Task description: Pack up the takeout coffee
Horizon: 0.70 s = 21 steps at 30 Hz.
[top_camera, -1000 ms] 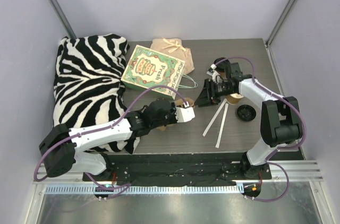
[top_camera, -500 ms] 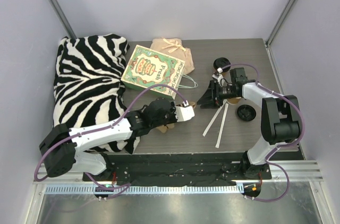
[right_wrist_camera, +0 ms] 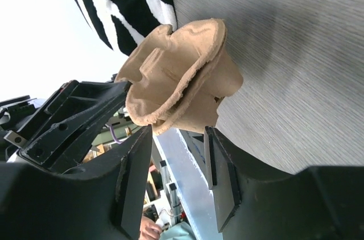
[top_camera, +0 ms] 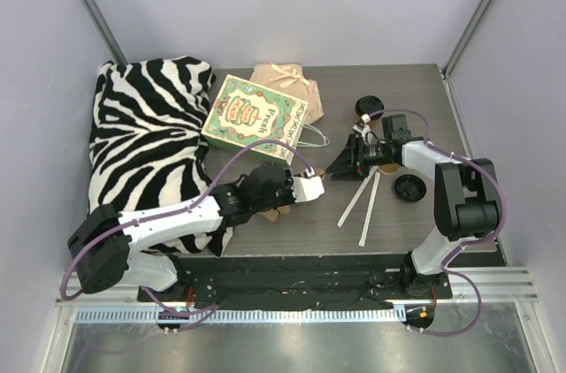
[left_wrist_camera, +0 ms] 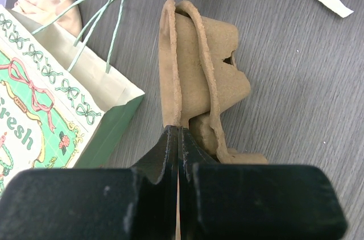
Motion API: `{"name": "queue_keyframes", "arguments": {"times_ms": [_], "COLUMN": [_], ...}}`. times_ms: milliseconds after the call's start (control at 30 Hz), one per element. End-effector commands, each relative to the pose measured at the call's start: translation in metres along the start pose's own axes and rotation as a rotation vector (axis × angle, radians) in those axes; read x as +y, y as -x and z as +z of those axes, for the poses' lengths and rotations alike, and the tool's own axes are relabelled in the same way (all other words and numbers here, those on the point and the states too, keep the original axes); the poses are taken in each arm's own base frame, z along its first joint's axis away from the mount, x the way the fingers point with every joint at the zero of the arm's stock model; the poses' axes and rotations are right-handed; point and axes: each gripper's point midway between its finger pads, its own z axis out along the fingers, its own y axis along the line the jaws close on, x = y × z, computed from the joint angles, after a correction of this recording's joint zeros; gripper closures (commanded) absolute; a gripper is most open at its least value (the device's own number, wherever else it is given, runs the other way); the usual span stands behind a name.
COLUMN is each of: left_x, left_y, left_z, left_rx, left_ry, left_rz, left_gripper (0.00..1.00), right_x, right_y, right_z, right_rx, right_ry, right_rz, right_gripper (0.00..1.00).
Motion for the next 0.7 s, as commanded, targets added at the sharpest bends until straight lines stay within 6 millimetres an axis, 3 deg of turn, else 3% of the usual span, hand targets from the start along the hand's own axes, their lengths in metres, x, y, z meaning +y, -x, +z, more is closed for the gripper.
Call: {"name": "queue_keyframes", "arguments": {"times_ms": [0, 667], "left_x": [0.0157, 0.0204], "left_y": [0.0299, 0.0279], "left_z": [0.0025, 0.0066], "left_rx": [-0.09, -0.079], "left_ry": [0.04, 0.046], "left_rz": [-0.029, -0.061], "left_gripper": [1.0, 1.0], "right_x": [0.0056, 0.0023], "right_y": [0.0045, 0.0017], "right_z": [0.0045, 0.0103], "right_rx": [-0.002, 0.005], "right_ry": [0.025, 0.04], "right_rz": [-0.015, -0.006], "right_gripper": [0.51, 0.51]}}
